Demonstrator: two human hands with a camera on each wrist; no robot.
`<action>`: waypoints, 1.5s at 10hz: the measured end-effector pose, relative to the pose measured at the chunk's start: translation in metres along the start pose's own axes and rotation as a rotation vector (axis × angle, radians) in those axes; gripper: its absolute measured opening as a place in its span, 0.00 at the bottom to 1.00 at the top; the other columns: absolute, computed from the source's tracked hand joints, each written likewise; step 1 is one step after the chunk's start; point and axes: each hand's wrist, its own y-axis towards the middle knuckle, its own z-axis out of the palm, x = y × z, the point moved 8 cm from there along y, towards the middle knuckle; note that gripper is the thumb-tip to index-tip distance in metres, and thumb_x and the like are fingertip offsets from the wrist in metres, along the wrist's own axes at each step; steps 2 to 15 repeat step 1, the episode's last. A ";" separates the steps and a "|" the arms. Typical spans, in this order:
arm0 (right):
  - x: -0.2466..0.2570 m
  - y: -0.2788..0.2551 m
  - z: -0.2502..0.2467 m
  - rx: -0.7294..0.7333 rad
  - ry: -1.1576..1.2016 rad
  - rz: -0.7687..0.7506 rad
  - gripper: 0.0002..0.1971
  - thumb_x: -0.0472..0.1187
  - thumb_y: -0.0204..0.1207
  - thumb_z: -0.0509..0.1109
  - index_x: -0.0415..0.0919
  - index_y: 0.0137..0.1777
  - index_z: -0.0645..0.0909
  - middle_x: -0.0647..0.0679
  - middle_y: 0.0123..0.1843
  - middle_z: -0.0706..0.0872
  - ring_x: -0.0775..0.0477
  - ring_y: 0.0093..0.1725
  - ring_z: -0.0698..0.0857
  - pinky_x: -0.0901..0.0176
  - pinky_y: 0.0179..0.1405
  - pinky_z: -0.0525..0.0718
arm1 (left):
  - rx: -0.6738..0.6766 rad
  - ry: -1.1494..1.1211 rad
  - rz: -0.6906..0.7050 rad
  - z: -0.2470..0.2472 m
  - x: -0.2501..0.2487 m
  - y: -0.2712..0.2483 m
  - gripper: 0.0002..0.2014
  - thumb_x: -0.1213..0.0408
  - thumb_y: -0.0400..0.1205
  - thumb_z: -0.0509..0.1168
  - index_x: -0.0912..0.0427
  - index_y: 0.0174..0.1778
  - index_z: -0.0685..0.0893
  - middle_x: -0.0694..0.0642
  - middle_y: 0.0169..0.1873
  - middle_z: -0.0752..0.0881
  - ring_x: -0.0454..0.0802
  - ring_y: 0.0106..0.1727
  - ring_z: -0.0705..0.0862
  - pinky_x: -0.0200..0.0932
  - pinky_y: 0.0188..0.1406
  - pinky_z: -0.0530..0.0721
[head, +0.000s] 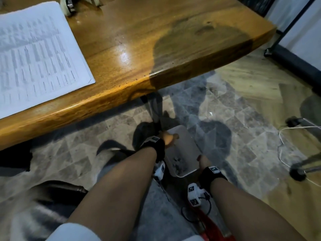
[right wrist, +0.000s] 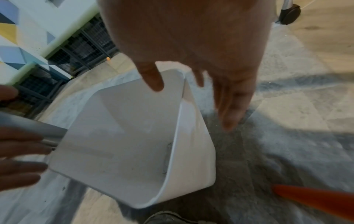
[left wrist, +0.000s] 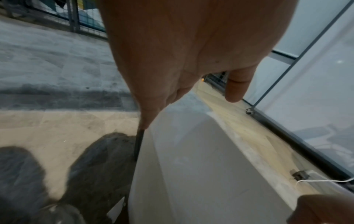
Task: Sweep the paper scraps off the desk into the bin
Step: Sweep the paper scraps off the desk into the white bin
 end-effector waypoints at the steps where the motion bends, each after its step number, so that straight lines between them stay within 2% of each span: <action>1: 0.049 -0.023 -0.023 -0.267 -0.225 -0.236 0.28 0.50 0.87 0.55 0.29 0.70 0.85 0.32 0.70 0.87 0.30 0.68 0.86 0.45 0.73 0.81 | -0.064 0.029 0.128 -0.019 -0.021 -0.008 0.27 0.52 0.86 0.61 0.65 0.77 0.74 0.60 0.74 0.77 0.61 0.72 0.78 0.45 0.67 0.77; 15: 0.049 -0.023 -0.023 -0.267 -0.225 -0.236 0.28 0.50 0.87 0.55 0.29 0.70 0.85 0.32 0.70 0.87 0.30 0.68 0.86 0.45 0.73 0.81 | -0.064 0.029 0.128 -0.019 -0.021 -0.008 0.27 0.52 0.86 0.61 0.65 0.77 0.74 0.60 0.74 0.77 0.61 0.72 0.78 0.45 0.67 0.77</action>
